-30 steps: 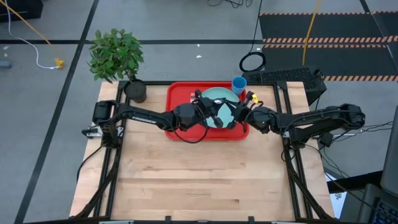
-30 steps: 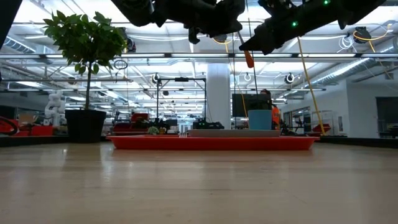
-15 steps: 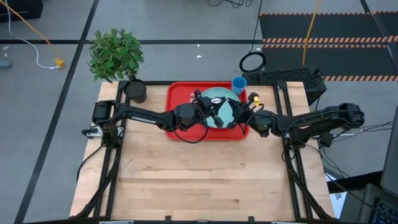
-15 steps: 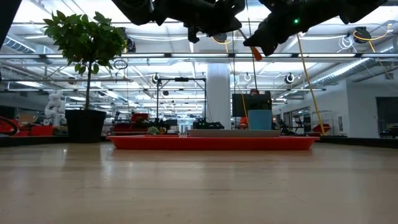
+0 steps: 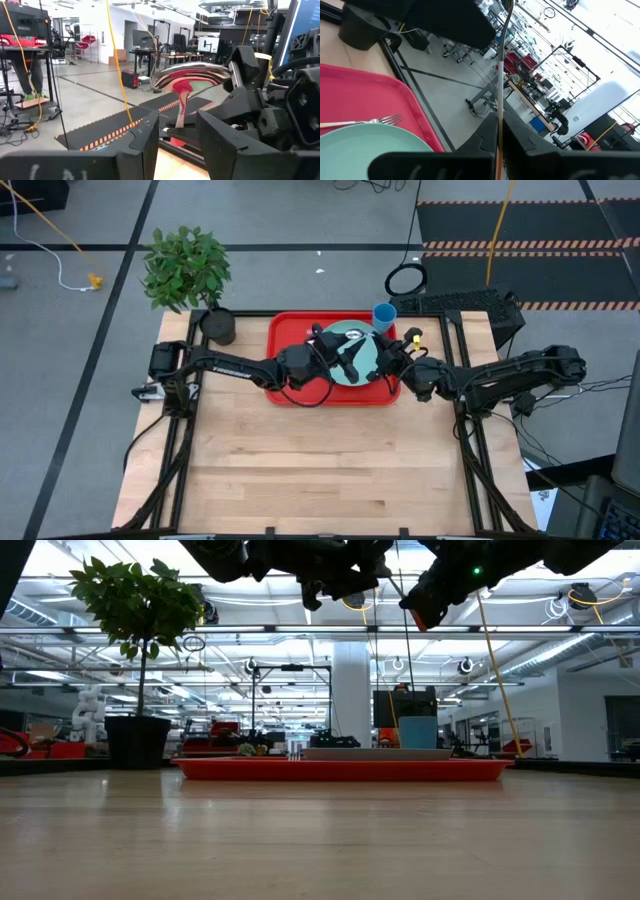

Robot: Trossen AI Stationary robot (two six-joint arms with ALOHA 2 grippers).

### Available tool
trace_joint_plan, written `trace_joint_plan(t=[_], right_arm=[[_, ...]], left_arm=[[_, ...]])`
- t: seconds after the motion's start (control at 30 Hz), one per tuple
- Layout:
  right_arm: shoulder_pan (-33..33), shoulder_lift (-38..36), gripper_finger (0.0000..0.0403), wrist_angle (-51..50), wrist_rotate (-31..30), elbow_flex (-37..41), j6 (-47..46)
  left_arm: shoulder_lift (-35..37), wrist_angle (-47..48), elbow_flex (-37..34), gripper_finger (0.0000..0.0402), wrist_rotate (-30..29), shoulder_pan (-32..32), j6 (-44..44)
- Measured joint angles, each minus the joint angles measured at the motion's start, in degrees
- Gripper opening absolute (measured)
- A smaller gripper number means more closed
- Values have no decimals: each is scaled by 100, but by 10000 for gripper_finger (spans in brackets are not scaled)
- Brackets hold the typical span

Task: Pick and place plate/cup/fork/spoon on tray
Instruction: Put the orange spoon on the orange serving tray to the left of the orange fork

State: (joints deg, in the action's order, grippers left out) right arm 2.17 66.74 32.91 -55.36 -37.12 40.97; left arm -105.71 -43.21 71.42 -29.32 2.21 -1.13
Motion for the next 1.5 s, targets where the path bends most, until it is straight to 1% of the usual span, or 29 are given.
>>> trace_joint_plan(t=[0.13,0.23,0.33,0.43,0.6,0.73,1.13,1.33,1.5], right_arm=[[-2,4,0,38,14,0,3],[1,4,0,88,144,1,1],[57,4,0,135,144,0,11],[57,4,0,141,149,0,13],[57,4,0,186,153,2,24],[57,4,0,207,160,2,28],[55,48,0,202,297,2,100],[55,213,0,337,298,2,217],[56,274,0,503,156,4,380]], left_arm=[[0,-269,0,133,21,-28,64],[0,-292,0,133,33,-20,62],[0,-325,0,132,45,25,60],[0,-339,0,121,142,52,-1],[0,-340,0,91,271,77,-32],[0,-336,0,80,300,117,11],[-4,-332,0,79,337,126,169],[-11,-309,-2,78,335,124,182],[-11,-233,-4,78,332,129,194]])
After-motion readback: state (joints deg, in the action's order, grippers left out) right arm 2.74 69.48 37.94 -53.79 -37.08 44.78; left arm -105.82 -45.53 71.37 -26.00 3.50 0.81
